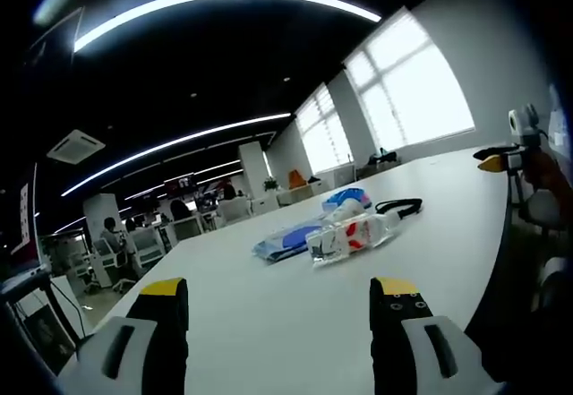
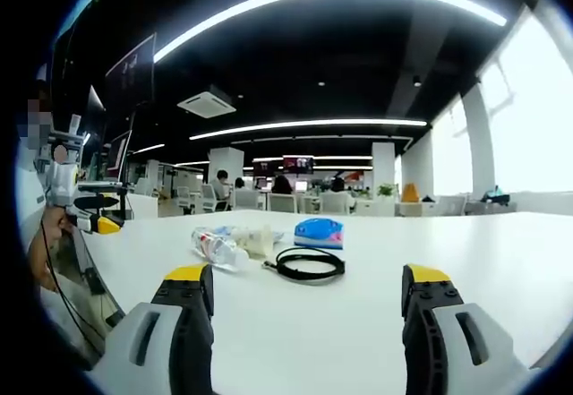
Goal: Arrange the tabletop items into an orderly group along one side of the table until the central work area is clear of visible clutter.
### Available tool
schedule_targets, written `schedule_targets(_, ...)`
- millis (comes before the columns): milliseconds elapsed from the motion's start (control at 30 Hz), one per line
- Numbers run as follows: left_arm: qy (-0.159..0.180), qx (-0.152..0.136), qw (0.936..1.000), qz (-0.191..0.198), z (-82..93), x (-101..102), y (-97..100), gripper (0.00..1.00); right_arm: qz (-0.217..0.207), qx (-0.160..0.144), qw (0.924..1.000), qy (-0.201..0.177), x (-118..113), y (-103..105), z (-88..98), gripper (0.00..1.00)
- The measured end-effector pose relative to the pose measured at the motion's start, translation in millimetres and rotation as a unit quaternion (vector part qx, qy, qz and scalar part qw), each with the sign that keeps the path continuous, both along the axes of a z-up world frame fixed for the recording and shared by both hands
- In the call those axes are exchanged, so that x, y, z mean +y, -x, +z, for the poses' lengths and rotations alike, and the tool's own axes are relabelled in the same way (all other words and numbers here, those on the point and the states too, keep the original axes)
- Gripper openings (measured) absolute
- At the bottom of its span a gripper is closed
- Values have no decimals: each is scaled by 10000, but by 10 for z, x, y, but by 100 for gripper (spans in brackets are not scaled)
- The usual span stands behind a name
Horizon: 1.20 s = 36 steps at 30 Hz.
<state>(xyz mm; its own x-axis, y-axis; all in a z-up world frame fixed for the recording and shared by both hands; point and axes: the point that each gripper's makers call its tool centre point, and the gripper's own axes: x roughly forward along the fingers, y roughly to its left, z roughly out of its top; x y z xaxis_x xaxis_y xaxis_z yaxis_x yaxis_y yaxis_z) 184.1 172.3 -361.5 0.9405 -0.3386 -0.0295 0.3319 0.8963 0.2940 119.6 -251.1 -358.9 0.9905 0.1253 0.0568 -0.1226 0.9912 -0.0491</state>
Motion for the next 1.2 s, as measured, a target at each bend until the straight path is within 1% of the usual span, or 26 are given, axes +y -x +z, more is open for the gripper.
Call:
schedule_targets(433,-42,129,9999,-58,-72,-44,-26,83,-10,65,10000,5,-7,-6,-45,83)
schedule_targets(633,-103,88,9999,-90,-51,-69,-34,83,-42,74,10000,2,-33,1,-50,83)
schedule_targets(833,-8,112,9999,-83,-60,-83,-44,83,-48,70,10000,-4,-57,-4,-48,83)
schedule_targets(1033,-170,132,9996,-188,-69,-160,-43,83,-17,122,9999,-2,-39,-10,-94,83)
schedule_targets(1200,-158,87,9996,-228,-37,-195,-43,83,-19,135,9999,0,-42,-8,-105,82)
